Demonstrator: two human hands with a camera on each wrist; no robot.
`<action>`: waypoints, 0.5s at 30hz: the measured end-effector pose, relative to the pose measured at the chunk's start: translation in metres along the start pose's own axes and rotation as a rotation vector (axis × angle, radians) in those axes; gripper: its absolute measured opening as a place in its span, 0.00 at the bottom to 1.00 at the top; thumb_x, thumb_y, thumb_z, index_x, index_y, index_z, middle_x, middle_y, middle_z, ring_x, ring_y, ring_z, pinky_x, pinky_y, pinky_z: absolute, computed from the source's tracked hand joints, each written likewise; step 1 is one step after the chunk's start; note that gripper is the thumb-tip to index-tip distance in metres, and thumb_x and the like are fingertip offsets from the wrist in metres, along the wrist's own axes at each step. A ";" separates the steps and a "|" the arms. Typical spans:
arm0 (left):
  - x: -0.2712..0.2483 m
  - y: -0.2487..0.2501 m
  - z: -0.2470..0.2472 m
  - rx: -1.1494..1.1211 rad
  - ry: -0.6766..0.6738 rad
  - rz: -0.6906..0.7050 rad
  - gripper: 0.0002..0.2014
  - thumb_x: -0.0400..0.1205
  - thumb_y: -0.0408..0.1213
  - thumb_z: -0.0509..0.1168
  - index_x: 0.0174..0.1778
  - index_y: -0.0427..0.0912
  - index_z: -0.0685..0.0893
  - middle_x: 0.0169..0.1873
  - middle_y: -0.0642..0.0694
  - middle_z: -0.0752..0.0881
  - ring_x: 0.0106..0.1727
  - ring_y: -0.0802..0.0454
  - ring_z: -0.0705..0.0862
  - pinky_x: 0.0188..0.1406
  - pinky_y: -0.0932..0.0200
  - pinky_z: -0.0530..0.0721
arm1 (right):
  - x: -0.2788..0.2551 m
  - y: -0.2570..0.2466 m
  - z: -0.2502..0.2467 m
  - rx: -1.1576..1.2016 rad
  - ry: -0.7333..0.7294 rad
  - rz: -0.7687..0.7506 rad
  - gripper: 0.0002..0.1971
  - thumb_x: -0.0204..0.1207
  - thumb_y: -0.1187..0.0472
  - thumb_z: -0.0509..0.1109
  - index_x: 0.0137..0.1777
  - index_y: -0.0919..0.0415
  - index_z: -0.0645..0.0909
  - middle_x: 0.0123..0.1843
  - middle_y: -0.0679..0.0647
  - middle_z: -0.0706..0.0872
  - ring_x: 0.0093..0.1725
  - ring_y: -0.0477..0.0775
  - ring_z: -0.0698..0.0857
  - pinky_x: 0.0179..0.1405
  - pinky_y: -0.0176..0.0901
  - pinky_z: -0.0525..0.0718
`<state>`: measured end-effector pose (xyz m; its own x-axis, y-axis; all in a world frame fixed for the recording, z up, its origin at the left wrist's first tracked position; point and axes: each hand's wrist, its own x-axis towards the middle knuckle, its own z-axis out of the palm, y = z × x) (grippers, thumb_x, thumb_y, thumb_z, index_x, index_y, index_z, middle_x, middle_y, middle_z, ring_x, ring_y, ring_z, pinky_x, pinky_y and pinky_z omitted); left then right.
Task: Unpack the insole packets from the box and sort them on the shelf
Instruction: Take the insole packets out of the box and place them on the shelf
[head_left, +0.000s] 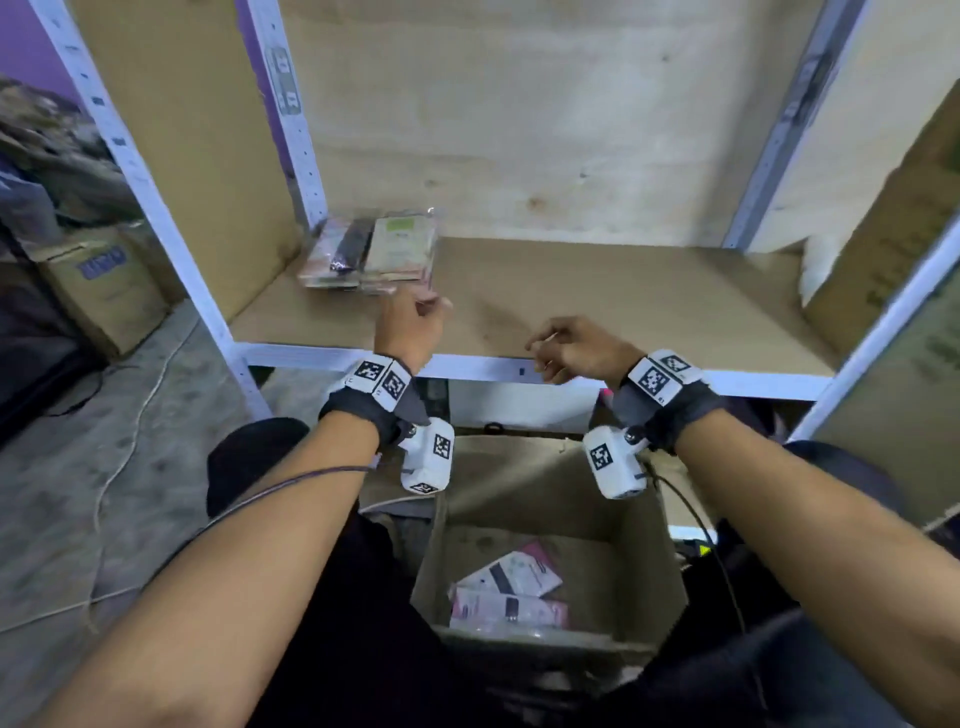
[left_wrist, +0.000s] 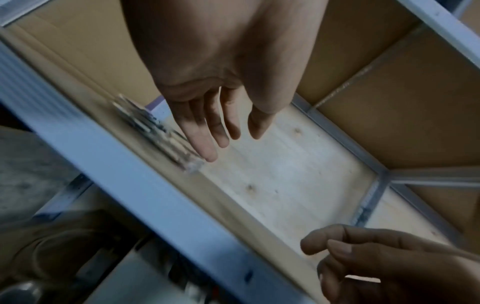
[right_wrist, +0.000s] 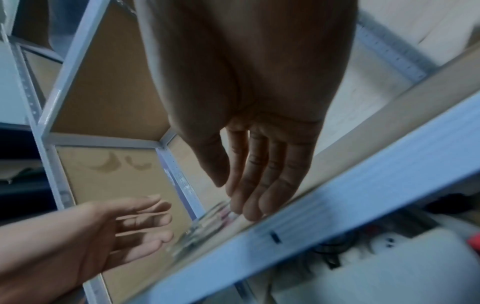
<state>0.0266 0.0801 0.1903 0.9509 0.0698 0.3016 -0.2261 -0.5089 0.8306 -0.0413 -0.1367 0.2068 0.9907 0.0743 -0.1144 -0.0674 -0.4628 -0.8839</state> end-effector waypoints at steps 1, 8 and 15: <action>-0.016 -0.002 0.007 0.002 -0.044 -0.023 0.10 0.81 0.41 0.70 0.52 0.38 0.89 0.51 0.40 0.91 0.55 0.42 0.88 0.51 0.63 0.79 | -0.015 0.012 0.000 -0.043 -0.030 0.020 0.03 0.84 0.70 0.64 0.53 0.69 0.78 0.38 0.65 0.83 0.34 0.60 0.77 0.33 0.46 0.76; -0.106 -0.027 0.044 0.084 -0.348 -0.118 0.14 0.82 0.49 0.66 0.41 0.42 0.86 0.42 0.42 0.92 0.48 0.41 0.91 0.55 0.51 0.87 | -0.072 0.091 0.010 -0.243 -0.069 0.158 0.06 0.84 0.63 0.66 0.52 0.65 0.81 0.36 0.57 0.88 0.29 0.51 0.85 0.33 0.43 0.86; -0.132 -0.057 0.073 0.067 -0.644 -0.294 0.09 0.86 0.40 0.66 0.55 0.39 0.85 0.38 0.42 0.88 0.31 0.52 0.84 0.31 0.64 0.86 | -0.068 0.132 0.025 -0.245 -0.137 0.309 0.06 0.85 0.63 0.64 0.53 0.66 0.79 0.37 0.57 0.86 0.31 0.52 0.84 0.32 0.41 0.84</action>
<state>-0.0701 0.0373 0.0687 0.9112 -0.2980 -0.2843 0.0528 -0.6001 0.7982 -0.1206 -0.1803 0.0867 0.9023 0.0080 -0.4309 -0.3124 -0.6768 -0.6666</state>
